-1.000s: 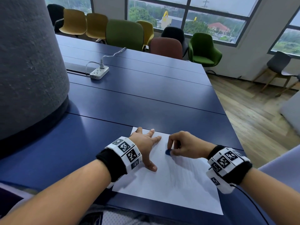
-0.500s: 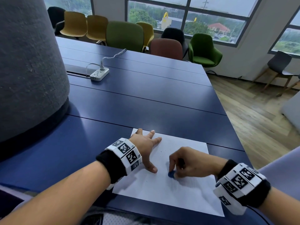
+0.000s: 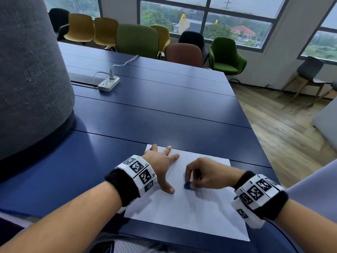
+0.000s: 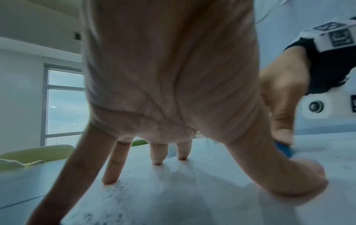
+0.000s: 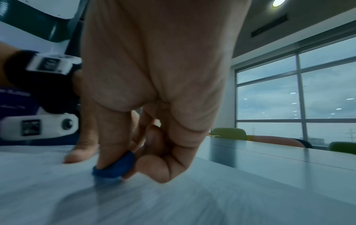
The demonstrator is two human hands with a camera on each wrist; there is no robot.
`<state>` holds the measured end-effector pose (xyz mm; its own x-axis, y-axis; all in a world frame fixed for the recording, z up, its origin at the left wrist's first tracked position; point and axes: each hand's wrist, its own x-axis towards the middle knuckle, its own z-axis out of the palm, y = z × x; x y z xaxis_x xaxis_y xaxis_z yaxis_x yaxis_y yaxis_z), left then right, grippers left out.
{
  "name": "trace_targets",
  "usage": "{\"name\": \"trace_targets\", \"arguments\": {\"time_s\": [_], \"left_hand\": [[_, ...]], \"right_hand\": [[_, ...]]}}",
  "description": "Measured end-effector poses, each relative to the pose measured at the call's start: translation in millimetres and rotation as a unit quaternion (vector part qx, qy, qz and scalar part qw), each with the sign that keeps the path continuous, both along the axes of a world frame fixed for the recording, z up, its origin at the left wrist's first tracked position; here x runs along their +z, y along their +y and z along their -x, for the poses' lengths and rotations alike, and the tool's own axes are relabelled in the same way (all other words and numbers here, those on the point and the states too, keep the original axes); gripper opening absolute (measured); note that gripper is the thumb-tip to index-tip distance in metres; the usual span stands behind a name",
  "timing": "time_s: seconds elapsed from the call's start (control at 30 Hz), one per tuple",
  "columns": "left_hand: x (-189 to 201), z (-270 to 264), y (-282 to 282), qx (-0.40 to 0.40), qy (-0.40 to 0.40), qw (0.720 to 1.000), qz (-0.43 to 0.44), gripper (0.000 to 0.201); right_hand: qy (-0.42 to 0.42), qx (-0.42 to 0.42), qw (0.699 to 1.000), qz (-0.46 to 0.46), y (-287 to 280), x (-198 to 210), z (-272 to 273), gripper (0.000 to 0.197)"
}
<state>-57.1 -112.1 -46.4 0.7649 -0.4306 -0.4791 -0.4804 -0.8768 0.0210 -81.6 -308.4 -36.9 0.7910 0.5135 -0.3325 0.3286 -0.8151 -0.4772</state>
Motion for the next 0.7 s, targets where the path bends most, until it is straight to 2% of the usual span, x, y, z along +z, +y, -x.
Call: {"name": "trace_targets", "arguments": {"time_s": [0.27, 0.37, 0.53, 0.7], "left_hand": [[-1.7, -1.5, -0.1, -0.007, -0.007, 1.000, -0.005, 0.122], [-2.2, -1.8, -0.8, -0.005, -0.007, 1.000, -0.005, 0.123], [-1.3, -0.3, -0.7, -0.006, -0.007, 1.000, -0.003, 0.123], [-1.5, -1.6, -0.7, 0.002, 0.003, 1.000, -0.004, 0.124]], "right_hand": [[-0.052, -0.074, 0.996, -0.007, 3.2, -2.1, -41.7, 0.008], [-0.066, -0.065, 0.995, -0.026, 3.8, -5.2, -29.9, 0.004], [0.016, 0.048, 0.999, -0.014, 6.7, -0.3, 9.8, 0.005], [-0.031, -0.022, 0.999, -0.022, 4.1, -2.2, 8.7, 0.006]]}}
